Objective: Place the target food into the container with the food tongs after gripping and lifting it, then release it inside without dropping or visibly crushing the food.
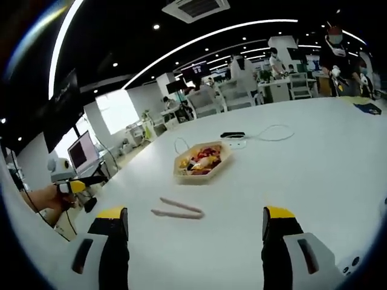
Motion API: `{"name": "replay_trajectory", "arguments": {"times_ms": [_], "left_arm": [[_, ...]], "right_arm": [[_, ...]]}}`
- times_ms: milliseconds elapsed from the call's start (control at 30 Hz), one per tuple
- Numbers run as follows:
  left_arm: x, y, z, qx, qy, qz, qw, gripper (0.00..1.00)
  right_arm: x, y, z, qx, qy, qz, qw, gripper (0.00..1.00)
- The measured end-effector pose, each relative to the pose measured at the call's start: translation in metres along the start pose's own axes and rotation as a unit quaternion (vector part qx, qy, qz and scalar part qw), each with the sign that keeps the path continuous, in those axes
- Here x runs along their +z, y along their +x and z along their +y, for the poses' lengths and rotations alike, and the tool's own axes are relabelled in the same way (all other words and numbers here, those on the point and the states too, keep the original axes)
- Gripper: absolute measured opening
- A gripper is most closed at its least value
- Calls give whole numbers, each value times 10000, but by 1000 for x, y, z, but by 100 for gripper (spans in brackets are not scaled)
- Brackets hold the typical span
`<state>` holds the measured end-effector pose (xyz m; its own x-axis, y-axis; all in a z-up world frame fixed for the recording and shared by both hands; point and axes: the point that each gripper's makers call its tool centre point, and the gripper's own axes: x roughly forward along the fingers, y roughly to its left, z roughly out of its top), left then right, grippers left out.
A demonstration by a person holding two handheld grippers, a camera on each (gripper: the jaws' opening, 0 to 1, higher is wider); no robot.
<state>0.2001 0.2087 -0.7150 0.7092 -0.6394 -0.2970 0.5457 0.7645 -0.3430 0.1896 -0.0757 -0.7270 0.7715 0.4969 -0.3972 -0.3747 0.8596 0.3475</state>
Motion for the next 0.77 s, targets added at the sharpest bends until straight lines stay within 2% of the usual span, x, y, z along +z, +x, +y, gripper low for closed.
{"name": "replay_trajectory", "arguments": {"times_ms": [433,767], "left_arm": [[-11,0,-2,-4,-60,117,9999,97],[-12,-2,-1,20,-69,132,9999,97]], "right_arm": [[-10,4,-2,58,2,106,9999,93],[-15,8,-1,78,-37,141,9999,92]]}}
